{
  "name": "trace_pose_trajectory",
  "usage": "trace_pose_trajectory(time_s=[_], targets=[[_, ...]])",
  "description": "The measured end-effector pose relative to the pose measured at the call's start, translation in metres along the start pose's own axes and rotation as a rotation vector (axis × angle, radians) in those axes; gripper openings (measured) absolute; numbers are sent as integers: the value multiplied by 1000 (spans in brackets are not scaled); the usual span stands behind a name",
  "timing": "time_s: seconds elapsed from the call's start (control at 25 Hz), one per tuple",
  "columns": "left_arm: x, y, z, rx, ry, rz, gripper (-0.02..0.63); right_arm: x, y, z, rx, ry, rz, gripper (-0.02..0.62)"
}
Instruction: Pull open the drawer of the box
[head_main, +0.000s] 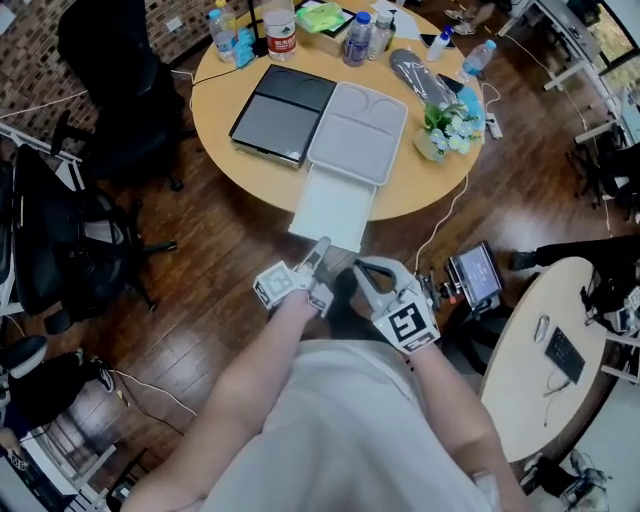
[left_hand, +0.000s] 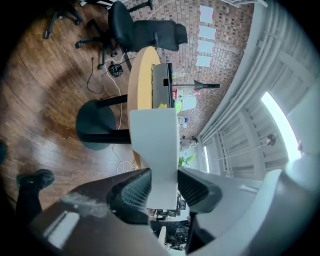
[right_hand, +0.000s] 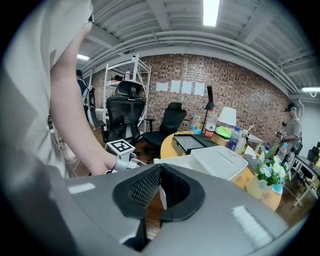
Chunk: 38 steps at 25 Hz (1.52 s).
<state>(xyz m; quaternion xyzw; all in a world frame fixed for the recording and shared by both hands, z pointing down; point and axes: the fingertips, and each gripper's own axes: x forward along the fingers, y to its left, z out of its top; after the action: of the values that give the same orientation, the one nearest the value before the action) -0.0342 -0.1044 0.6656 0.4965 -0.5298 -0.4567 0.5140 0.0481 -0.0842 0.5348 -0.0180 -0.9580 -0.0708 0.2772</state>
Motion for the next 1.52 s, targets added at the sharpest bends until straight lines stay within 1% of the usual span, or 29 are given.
trace_pose_trajectory(time_s=[0.04, 0.12, 0.2, 0.28, 0.32, 0.4, 0.48, 0.56, 0.68, 0.8, 0.88, 1.0, 1.2, 1.28, 1.32, 1.52], targets=[[0, -1, -2, -12, 4, -15, 172, -1, 4, 0, 6, 4, -9, 2], [1, -3, -2, -7, 14, -34, 173, -3, 9, 0, 12, 7, -23, 2], [-3, 3, -6, -13, 33, 5, 178, -6, 13, 1, 21, -2, -36, 2], [-7, 7, -10, 29, 62, 43, 183, -9, 15, -1, 28, 0, -52, 2], [-10, 9, -11, 57, 78, 61, 193, -10, 16, -3, 27, 9, -61, 2], [-20, 12, -12, 116, 118, 98, 190, -9, 18, -5, 25, 26, -73, 2], [-36, 15, -7, 188, 168, 134, 180, -2, 24, -3, 27, 34, -70, 2], [-54, 13, -1, 277, 218, 162, 160, 5, 33, 4, 20, 21, -56, 2], [-75, -1, 1, 442, 293, 170, 135, 7, 43, 12, -2, -14, -47, 2], [-95, -18, 6, 612, 351, 157, 89, 5, 54, 15, -16, -12, -44, 2], [-108, -29, 11, 724, 373, 147, 48, 4, 63, 21, -9, -25, -40, 2], [-124, -51, 14, 883, 400, 114, 11, 2, 74, 28, 10, -48, -38, 2], [-141, -89, 2, 1130, 464, 31, 5, -4, 89, 44, 50, -88, -47, 2], [-146, -101, -5, 1199, 479, 4, 5, -8, 95, 49, 63, -98, -57, 2], [-148, -107, -8, 1220, 482, -11, 5, -11, 98, 50, 66, -102, -61, 2], [-156, -128, -16, 1263, 464, -64, 5, -19, 117, 53, 75, -113, -86, 2]])
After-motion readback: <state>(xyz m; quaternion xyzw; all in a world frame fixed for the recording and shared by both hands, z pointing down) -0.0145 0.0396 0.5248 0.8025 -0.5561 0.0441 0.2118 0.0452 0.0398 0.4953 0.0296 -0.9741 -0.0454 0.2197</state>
